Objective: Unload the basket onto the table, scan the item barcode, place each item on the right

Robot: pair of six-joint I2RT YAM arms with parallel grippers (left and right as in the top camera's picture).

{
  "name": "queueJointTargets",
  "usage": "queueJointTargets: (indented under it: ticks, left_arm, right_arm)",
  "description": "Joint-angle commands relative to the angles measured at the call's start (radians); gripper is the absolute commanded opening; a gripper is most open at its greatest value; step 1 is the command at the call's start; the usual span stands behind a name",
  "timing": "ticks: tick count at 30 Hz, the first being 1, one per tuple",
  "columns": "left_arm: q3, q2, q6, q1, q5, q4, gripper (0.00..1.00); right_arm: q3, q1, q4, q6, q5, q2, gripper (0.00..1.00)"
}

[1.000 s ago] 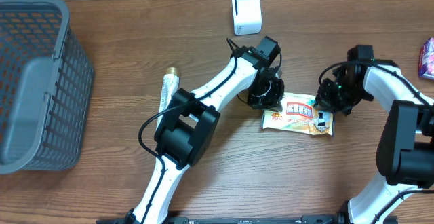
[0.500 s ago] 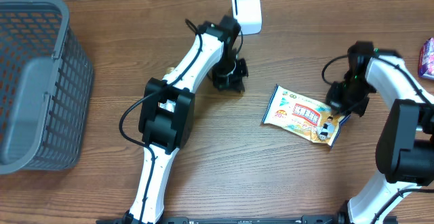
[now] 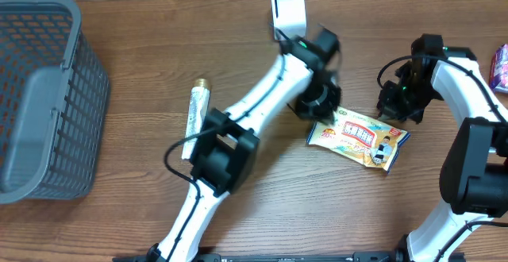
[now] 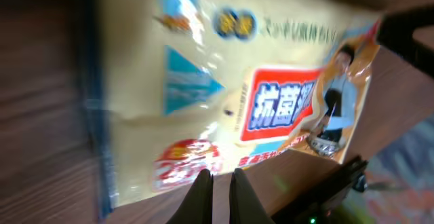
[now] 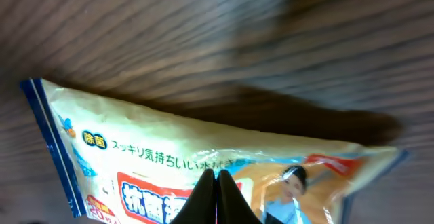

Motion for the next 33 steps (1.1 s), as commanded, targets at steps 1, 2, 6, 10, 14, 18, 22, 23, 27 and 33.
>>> queueJointTargets:
  ticks: [1,2,6,10,14,18,22,23,27,33]
  left_arm:
    - [-0.077,-0.005,-0.006,-0.044,0.027,0.029,0.04]
    - [-0.097,-0.005,-0.005,-0.049,0.027,0.045,0.04]
    - [-0.158,-0.005,-0.012,-0.043,0.003,0.082,0.04]
    - [-0.186,-0.005,-0.028,-0.001,-0.055,0.063,0.04]
    - [-0.186,-0.006,-0.030,0.075,-0.137,0.021,0.04]
    - [-0.181,-0.008,-0.061,0.179,-0.125,0.019,0.04]
    - [-0.128,-0.009,-0.047,0.274,-0.123,-0.026,0.04]
    - [-0.108,-0.009,-0.034,0.290,-0.119,-0.041,0.04]
    - [-0.001,-0.014,0.019,0.339,-0.116,-0.114,0.04]
    - [0.153,-0.016,0.076,0.356,-0.150,-0.233,0.04]
  right_arm:
    - [-0.074,-0.001,0.021,-0.016,-0.047,-0.003,0.04]
    - [-0.092,-0.001,0.028,-0.016,-0.047,-0.003,0.04]
    - [-0.174,-0.002,0.072,-0.014,-0.046,-0.003,0.04]
    - [-0.196,-0.002,0.080,0.068,0.040,-0.003,0.04]
    - [-0.190,-0.002,0.089,0.088,0.066,-0.004,0.04]
    - [-0.178,0.005,0.096,0.083,0.009,-0.004,0.04]
    - [-0.177,0.029,0.115,0.084,-0.082,-0.004,0.04]
    - [-0.177,0.041,0.121,0.084,-0.103,-0.004,0.04]
    - [-0.177,0.116,0.156,0.108,-0.175,-0.004,0.05]
    - [-0.146,0.227,0.163,0.145,-0.126,-0.004,0.04]
